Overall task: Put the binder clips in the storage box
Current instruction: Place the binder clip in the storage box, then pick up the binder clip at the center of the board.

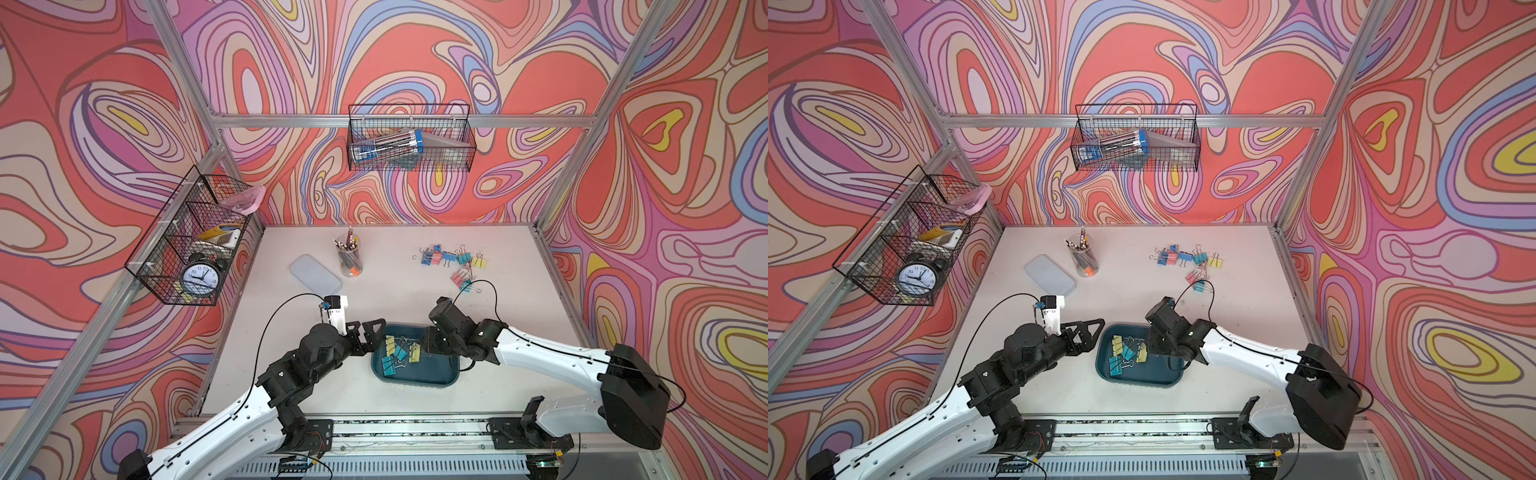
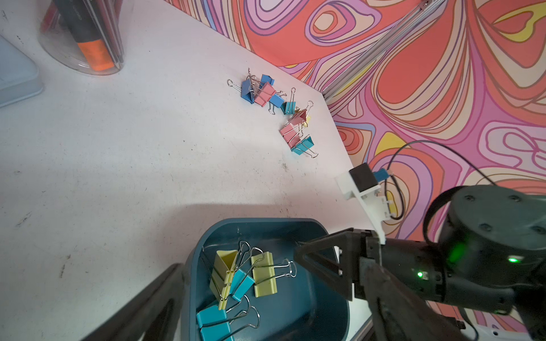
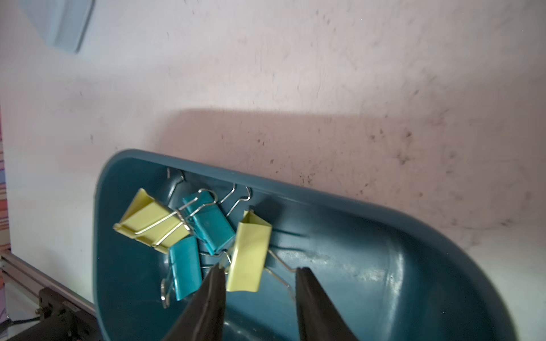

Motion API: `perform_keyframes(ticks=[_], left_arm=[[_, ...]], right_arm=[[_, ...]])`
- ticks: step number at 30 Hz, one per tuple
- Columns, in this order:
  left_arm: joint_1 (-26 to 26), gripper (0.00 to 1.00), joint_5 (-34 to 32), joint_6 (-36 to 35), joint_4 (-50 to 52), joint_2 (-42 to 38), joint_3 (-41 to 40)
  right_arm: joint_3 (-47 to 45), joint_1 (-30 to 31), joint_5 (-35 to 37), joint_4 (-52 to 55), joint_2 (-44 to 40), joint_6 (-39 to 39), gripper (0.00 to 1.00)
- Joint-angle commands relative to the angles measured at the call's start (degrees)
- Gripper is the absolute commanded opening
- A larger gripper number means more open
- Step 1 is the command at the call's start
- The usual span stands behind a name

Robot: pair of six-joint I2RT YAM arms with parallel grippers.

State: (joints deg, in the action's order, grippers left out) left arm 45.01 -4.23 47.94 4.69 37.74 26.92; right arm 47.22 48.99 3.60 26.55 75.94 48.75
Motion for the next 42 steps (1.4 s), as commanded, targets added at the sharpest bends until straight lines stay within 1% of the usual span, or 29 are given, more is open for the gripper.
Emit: perform_keyframes(ticks=[1,3,4,7,10,15,17,19,22,24,26,32,37,39,42], left_arm=[[-0.28,0.99,0.01,-1.18,-1.26,-0.43,-0.15],[-0.28,0.99,0.17,-1.23,-1.83,-0.09,-0.02],[-0.28,0.99,0.27,-1.32,-2.04,0.12,-0.02],[-0.28,0.99,0.79,-1.36,-1.98,0.69,0.39],[-0.28,0.99,1.08,-1.50,-0.53,0.46,0.93],[-0.28,0.99,0.71,-1.11,2.35,-1.48,0.81],[-0.28,0.99,0.37,-0.48,2.87,-2.11,0.28],[-0.28,0.99,0.52,0.09,2.79,-2.57,-0.13],[-0.28,0.99,0.88,0.33,3.13,-2.58,-0.04],[-0.28,0.99,0.76,0.31,3.14,-2.58,-0.05],[-0.28,0.99,0.62,0.14,2.83,-2.37,-0.02],[-0.28,0.99,0.88,-0.31,2.76,-1.05,0.90],[-0.28,0.99,0.98,0.22,3.18,-1.48,0.72],[-0.28,0.99,0.89,0.14,3.60,-1.91,0.64],[-0.28,0.99,0.37,-0.04,4.28,-2.38,0.71]], right_arm=[[5.67,0.20,8.64,4.73,-4.16,-3.54,0.46],[9.48,-1.12,11.26,5.87,-3.88,-6.78,0.48],[11.84,-2.77,11.60,6.77,-2.67,-8.57,0.48],[18.67,-9.05,9.91,9.70,2.56,-12.88,0.48],[23.95,-14.47,7.72,9.85,7.95,-16.83,0.48],[29.71,-22.88,7.07,9.54,15.83,-21.18,0.49],[31.02,-26.50,5.09,9.48,18.55,-22.01,0.50],[31.32,-30.04,3.22,9.17,20.69,-22.50,0.54],[29.68,-33.36,1.84,6.74,22.23,-24.38,0.74],[29.62,-35.14,0.87,6.15,23.91,-25.30,0.78],[30.72,-36.22,0.13,6.62,25.29,-26.17,0.78],[36.00,-36.34,-0.61,9.86,34.09,-27.77,0.76],[36.23,-36.34,0.48,8.95,37.62,-27.89,0.75],[36.21,-36.33,0.60,8.88,38.60,-28.27,0.72],[35.79,-36.33,0.61,8.60,39.36,-28.45,0.62]])
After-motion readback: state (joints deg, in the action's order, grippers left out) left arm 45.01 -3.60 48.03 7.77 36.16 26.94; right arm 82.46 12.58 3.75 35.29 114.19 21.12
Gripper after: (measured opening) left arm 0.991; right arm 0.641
